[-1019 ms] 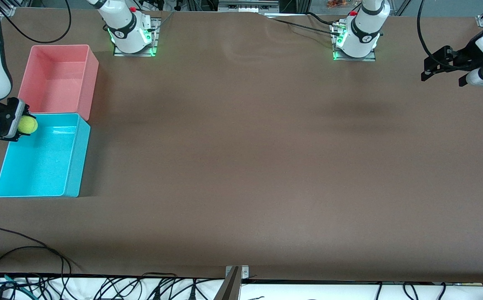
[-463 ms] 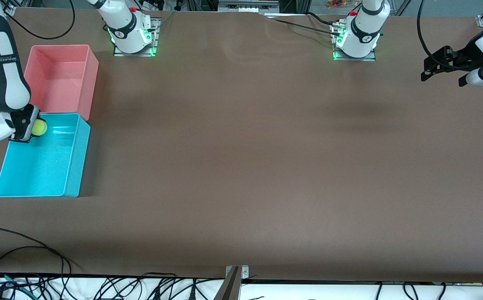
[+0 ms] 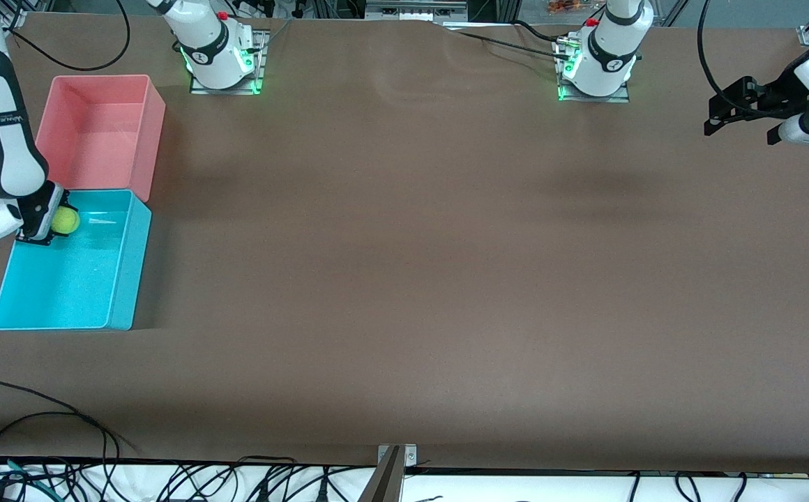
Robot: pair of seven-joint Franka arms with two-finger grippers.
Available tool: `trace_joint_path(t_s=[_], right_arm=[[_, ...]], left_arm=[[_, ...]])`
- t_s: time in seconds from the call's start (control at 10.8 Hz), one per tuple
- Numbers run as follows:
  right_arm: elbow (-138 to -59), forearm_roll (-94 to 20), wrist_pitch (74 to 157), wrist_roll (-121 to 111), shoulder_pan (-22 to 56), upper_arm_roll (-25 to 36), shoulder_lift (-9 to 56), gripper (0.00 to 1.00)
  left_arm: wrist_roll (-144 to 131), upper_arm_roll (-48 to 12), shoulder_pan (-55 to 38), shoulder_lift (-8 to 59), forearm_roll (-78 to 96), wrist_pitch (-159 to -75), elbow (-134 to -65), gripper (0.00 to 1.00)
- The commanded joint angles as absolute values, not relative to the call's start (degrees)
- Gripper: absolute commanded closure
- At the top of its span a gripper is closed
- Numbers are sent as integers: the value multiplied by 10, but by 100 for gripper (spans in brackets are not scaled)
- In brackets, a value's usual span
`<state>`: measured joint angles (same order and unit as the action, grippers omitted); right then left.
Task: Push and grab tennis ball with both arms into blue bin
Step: 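Lower the held ball into the blue bin, then open the right gripper to release the ball in the bin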
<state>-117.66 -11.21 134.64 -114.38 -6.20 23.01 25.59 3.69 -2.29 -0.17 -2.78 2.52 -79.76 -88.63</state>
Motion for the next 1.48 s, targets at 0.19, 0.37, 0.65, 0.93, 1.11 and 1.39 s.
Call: trace_joint_path(t_s=[0.19,0.37,0.65,0.93,1.11,1.39], right_arm=[[-1139,-158,1341,-1155,-64,227,296,0],[-1134,-158,1336,-1156,-63,227,295,0],[-1074,-163,1251,-1154,-63,227,294,0],[-979,-165,1126,-1082,-59,227,294,0],[-945,-176,1077,-1039,-48,226,290,0],[-862,-178,973,-966,-37,225,289,0]], left_arm=[[32,-23,-4,-21,28,-787,-870,0],[35,-23,-5,-20,27,-789,-864,0],[34,-30,-5,-20,28,-789,-862,0],[33,-30,-5,-20,29,-789,-862,0],[32,-33,-5,-21,29,-789,-862,0],[32,-34,-5,-21,32,-789,-862,0]])
